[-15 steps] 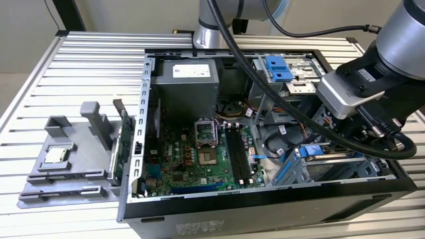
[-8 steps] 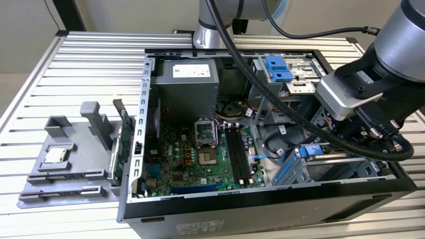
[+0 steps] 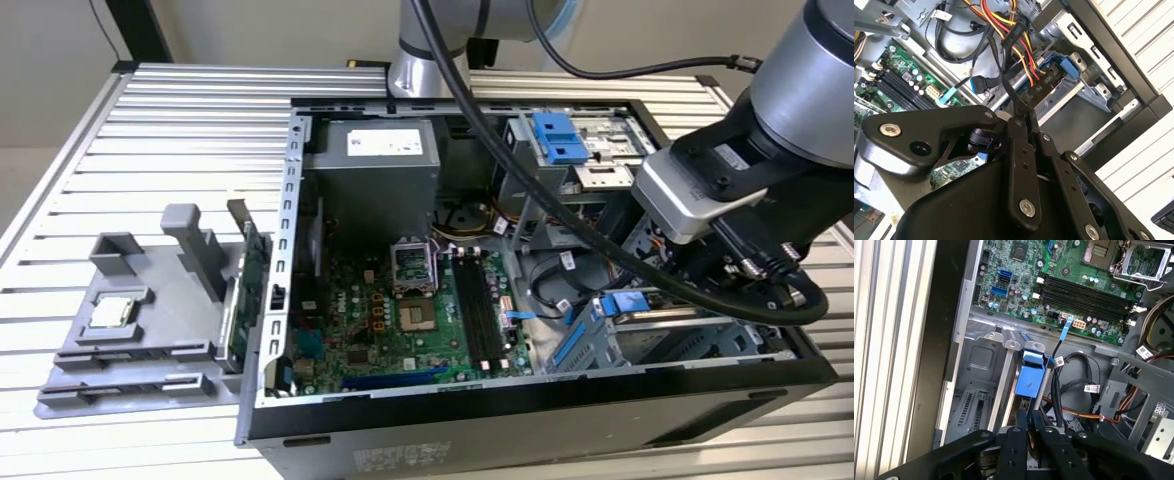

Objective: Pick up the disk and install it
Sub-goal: 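Insert the second disk wire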

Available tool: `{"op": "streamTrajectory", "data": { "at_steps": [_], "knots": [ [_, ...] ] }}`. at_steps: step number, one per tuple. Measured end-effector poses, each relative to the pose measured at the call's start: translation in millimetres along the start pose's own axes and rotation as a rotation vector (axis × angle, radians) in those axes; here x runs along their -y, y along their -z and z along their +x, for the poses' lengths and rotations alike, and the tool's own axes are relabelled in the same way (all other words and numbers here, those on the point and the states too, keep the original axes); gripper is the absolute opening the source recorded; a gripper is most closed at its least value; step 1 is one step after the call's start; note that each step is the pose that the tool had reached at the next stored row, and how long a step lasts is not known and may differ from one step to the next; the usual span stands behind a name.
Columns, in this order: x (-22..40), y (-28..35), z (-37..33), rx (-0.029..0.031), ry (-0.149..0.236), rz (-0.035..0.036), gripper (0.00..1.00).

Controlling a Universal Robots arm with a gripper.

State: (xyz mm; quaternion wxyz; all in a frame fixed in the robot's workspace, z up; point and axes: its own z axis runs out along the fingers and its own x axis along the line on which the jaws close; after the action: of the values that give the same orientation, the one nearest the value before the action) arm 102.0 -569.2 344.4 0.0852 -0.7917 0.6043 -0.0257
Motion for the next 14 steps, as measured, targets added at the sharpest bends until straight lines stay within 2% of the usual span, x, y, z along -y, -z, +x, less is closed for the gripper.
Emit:
{"op": "streamTrajectory", "data": {
  "at_steps": [14],
  "knots": [
    [-0.9, -1.9, 1.4, -0.0008, -0.005, 0.0003, 0.00]
  ]
}}
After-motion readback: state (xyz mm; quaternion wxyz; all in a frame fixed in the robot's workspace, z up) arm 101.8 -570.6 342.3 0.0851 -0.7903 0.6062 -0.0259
